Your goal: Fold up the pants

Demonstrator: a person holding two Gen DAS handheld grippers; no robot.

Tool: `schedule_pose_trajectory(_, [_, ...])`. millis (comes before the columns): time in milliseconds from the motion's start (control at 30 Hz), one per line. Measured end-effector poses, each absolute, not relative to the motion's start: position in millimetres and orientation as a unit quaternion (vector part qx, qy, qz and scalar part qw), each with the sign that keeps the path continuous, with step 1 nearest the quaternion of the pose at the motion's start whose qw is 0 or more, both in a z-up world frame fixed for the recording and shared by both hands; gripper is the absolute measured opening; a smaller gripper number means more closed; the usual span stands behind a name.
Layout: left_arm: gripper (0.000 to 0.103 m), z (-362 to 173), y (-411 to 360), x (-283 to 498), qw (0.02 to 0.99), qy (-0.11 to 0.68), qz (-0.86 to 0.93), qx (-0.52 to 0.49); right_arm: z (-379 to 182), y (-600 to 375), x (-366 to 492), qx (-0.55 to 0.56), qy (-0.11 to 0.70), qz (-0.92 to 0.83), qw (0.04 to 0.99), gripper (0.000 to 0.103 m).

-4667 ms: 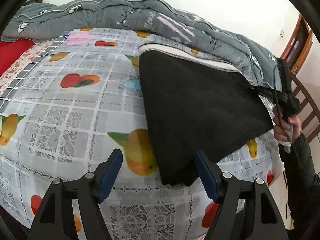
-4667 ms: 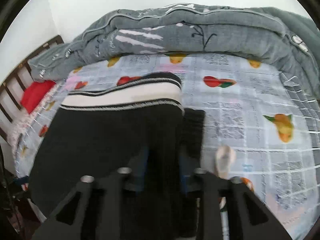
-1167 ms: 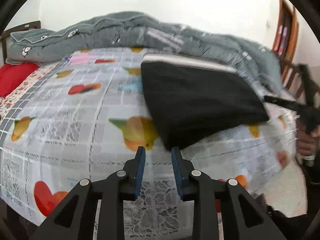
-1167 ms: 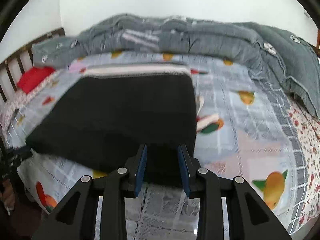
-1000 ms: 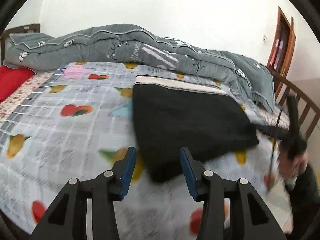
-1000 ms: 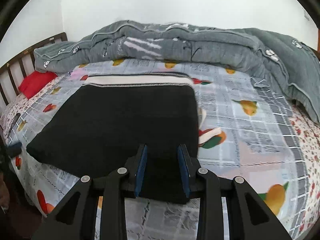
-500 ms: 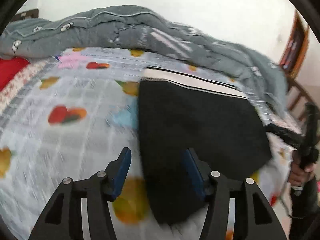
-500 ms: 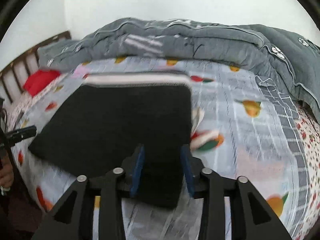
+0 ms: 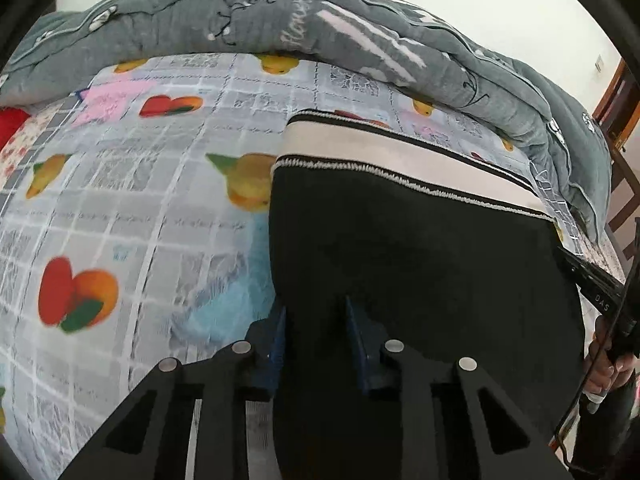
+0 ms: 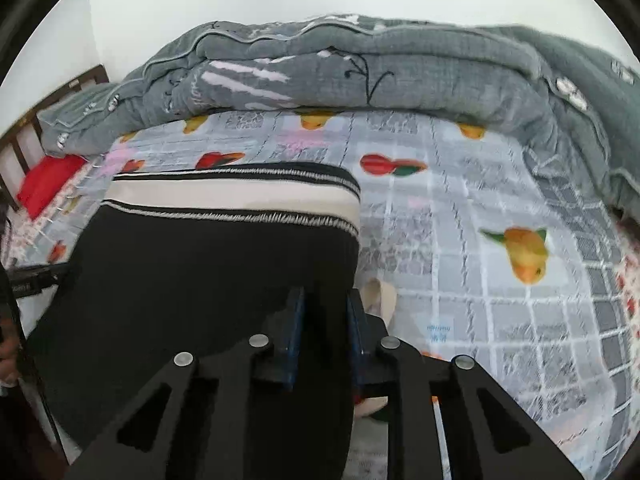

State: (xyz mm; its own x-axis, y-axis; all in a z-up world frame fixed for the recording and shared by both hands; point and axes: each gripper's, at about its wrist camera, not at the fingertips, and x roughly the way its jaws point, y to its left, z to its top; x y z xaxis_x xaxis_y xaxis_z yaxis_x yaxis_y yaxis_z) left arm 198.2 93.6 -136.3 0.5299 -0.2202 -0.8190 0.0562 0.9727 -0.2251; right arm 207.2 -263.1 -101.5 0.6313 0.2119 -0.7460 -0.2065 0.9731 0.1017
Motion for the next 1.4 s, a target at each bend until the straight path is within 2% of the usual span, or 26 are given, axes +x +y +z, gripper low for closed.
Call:
schedule_pose_trajectory(400, [0.025,-136,89,259,0.878,0.472,-0.057,-0.058,-107,-256,255,0.009,0.412,0.097,0.906,0.016])
schedule_pose_trajectory(500, [0.033,-135,89,261,0.877,0.475,-0.045,-0.051,-107,-256,265,0.018,0.412,0.091,0.906,0.019])
schedule_pose_trajectory(567, [0.047,-133,88,249,0.88,0.472,-0.031,-0.036,-105,-256,263,0.017,0.412,0.088,0.907,0.019])
schedule_pose_trajectory(600, [0.048,-132,89,244,0.88,0.472,-0.032,-0.035,-103,-257,258,0.018,0.414,0.086,0.906,0.019])
schedule_pose_trajectory(933, [0.053,-119,81,125,0.893,0.45,0.013,-0.027,-96,-269,148,0.011,0.411,0.081,0.908,0.02])
schedule_pose_trajectory(1033, [0.053,-117,64,95,0.881,0.471,-0.025,-0.031,-96,-265,118,0.0,0.424,0.097,0.9,0.02])
schedule_pose_trajectory(1167, [0.054,-92,46,67,0.89,0.456,-0.011,-0.016,-72,-269,87,0.022,0.402,0.098,0.91,0.02])
schedule_pose_trajectory(1200, [0.054,-85,44,63,0.891,0.454,-0.011,-0.022,-61,-270,79,0.036,0.394,0.097,0.913,0.022])
schedule_pose_trajectory(1233, [0.054,-76,40,58,0.893,0.449,-0.013,-0.03,-53,-271,75,0.043,0.389,0.098,0.915,0.03])
schedule_pose_trajectory(1300, [0.063,-58,35,50,0.9,0.434,-0.014,-0.035,-37,-270,66,0.046,0.378,0.1,0.919,0.042])
schedule_pose_trajectory(1400, [0.078,-32,25,33,0.919,0.395,-0.001,-0.018,-13,-271,53,0.034,0.364,0.079,0.927,0.048])
